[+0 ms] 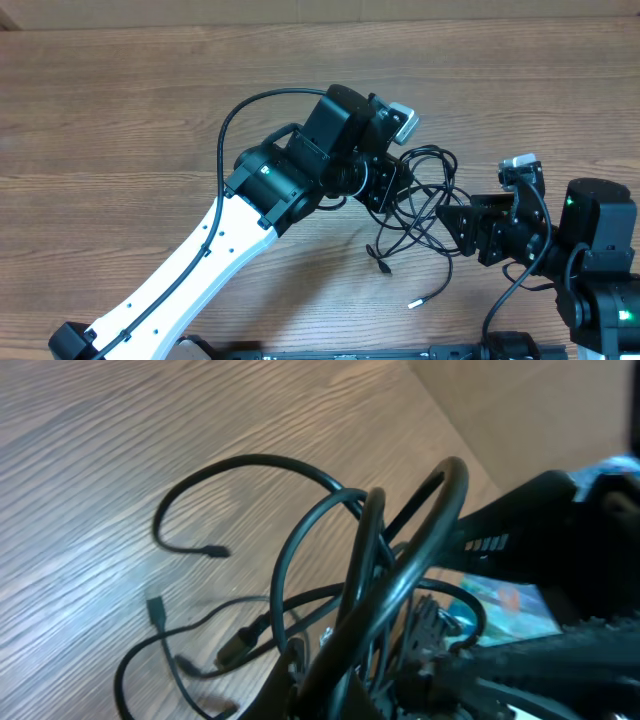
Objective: Untangle cables
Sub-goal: 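Hold the bundle up with the left gripper while the right gripper hovers beside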
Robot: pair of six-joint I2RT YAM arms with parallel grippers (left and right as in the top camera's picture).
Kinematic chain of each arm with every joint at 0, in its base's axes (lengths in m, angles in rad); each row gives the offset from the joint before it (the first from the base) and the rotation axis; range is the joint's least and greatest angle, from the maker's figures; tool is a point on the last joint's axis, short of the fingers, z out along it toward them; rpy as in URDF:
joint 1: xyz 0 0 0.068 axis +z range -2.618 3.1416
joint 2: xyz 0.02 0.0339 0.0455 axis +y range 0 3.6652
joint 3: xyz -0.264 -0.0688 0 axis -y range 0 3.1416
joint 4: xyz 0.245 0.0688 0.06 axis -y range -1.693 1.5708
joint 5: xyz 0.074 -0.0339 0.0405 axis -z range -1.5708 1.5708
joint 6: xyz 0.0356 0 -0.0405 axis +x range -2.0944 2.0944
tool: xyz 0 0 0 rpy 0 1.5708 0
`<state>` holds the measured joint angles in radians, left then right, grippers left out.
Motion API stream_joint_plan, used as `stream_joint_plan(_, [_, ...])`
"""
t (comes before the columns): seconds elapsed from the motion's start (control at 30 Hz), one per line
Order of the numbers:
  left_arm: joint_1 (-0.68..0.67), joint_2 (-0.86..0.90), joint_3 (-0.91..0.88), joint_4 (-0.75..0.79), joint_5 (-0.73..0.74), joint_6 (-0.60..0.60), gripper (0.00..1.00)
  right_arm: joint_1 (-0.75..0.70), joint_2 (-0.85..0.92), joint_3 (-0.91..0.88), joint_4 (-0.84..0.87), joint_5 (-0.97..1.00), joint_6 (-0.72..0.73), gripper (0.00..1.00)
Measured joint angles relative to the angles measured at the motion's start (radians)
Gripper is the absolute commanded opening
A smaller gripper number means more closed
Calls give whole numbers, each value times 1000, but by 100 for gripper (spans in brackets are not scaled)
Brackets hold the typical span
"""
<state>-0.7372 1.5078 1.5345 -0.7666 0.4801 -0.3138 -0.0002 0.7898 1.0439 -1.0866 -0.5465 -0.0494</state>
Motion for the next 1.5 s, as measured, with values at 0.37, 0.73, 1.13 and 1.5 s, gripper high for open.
stream_joint_plan(0.37, [0,0,0,61,86,-12,4,0,0,0,0,-1,-6,17])
stream_joint_plan(0.73, [0,0,0,60,81,-37,4,0,0,0,0,0,-3,4])
stream_joint_plan(1.13, [-3,0,0,-44,-158,-393,4,0,0,0,-17,-13,-3,4])
stream_joint_plan(1.5, [0,0,0,-145,-308,-673,4,1,0,0,-32,-21,-4,4])
